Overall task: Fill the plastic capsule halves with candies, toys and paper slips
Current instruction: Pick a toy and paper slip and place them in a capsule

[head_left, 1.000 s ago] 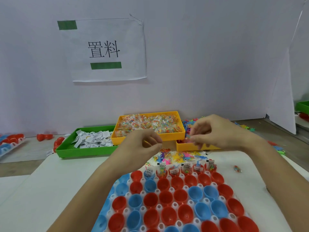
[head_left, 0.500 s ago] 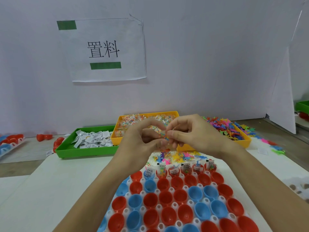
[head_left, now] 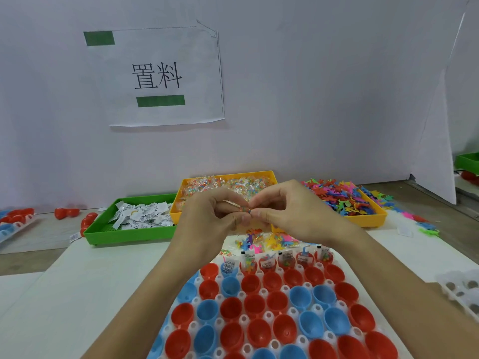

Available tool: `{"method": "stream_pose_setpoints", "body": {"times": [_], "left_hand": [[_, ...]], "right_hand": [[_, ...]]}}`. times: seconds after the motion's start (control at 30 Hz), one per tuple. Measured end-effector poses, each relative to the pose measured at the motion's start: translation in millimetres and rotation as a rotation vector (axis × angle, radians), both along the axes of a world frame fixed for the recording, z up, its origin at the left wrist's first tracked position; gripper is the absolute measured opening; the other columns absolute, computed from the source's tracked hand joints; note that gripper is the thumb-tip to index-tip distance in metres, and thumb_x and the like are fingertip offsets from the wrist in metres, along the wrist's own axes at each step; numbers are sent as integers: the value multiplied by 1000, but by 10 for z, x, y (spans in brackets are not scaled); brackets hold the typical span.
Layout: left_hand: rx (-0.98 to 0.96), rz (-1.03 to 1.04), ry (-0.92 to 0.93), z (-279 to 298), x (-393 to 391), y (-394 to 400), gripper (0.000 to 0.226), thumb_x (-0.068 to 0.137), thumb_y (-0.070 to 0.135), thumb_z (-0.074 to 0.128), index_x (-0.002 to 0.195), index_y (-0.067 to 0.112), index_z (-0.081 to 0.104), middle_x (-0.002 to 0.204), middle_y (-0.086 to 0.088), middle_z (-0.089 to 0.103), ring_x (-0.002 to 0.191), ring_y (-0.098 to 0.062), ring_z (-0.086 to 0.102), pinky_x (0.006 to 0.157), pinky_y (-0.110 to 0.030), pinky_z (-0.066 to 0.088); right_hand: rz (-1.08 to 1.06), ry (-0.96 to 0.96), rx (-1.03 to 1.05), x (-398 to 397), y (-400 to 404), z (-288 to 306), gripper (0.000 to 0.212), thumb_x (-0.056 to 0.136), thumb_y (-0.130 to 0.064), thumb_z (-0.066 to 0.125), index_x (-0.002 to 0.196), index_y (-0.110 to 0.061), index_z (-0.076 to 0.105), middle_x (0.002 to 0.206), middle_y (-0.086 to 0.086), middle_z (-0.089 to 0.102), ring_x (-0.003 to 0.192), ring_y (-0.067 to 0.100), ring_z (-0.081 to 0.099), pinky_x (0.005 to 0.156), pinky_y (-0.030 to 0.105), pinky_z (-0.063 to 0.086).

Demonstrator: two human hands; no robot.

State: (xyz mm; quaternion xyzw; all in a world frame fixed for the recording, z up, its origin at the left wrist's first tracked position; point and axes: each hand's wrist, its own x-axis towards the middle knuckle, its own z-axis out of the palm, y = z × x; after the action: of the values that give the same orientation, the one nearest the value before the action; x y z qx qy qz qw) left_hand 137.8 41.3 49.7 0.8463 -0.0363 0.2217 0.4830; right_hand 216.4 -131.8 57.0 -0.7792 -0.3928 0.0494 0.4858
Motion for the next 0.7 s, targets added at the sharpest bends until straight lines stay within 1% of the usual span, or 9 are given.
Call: {"method": "stream_pose_setpoints", "body": {"times": [0.07,0.1,0.17,0.27,0.33,0.4,0.5,0.6,0.7], "left_hand": [[53,3,8,6,7,16,25,81,8,77,80,32,70,69,8,74,67,-5,71,64,-19,53],[96,11,7,8,9,29,27,81,10,78,76,36,69,69,8,73,65,-5,69,63,-19,53],[177,39,1,25,12,59,29,81,16,78,69,39,68,75,10,70,69,-8,64,66,-26,53],[212,35,44,70,1,110,23,81,15,78,69,31,67,77,8,69,75,-15,67,75,-38,56],[212,-22,132,104,-14,171,15,82,10,78,75,20,69,71,-1,72,68,-17,69,73,-41,58],[230,-92,237,127,-38,234,14,82,7,77,80,16,66,68,-5,72,61,-18,69,68,-40,57],[324,-168,338,123,-58,275,14,82,9,78,81,13,64,68,-4,73,59,-19,69,60,-30,55],[433,-176,372,77,-46,248,13,81,13,80,80,15,67,67,0,73,59,-15,69,57,-23,53],[497,-147,384,5,-20,221,12,79,18,82,78,20,71,67,2,72,57,-8,65,54,-21,50]], "right_hand": [[9,-25,-13,-4,17,-19,18,92,-18,70,86,-34,74,84,-14,76,80,2,71,69,14,54],[2,-35,-23,-3,24,-30,17,93,-19,70,86,-33,74,84,-13,76,79,3,71,69,15,54],[-3,-45,-42,4,36,-48,10,93,-20,69,90,-25,77,84,-10,76,80,5,71,71,16,55],[-9,-33,-40,29,17,-49,11,95,-22,68,91,-22,78,80,-5,75,74,7,71,68,16,54],[-46,-10,-19,58,-32,-26,10,95,-21,67,94,-23,77,77,-5,75,70,7,70,63,14,52],[-84,-13,-11,91,-88,-7,11,96,-19,66,97,-21,76,77,-1,75,67,7,69,59,10,47],[-114,-23,-30,122,-153,12,12,97,-19,64,100,-21,76,81,-1,75,69,7,68,59,10,46],[-127,-26,-51,133,-184,26,13,97,-21,63,102,-23,76,84,-2,74,72,9,70,60,11,47],[-146,-41,-73,142,-203,31,14,97,-23,63,101,-27,76,85,-4,74,72,8,69,61,14,48]]}}
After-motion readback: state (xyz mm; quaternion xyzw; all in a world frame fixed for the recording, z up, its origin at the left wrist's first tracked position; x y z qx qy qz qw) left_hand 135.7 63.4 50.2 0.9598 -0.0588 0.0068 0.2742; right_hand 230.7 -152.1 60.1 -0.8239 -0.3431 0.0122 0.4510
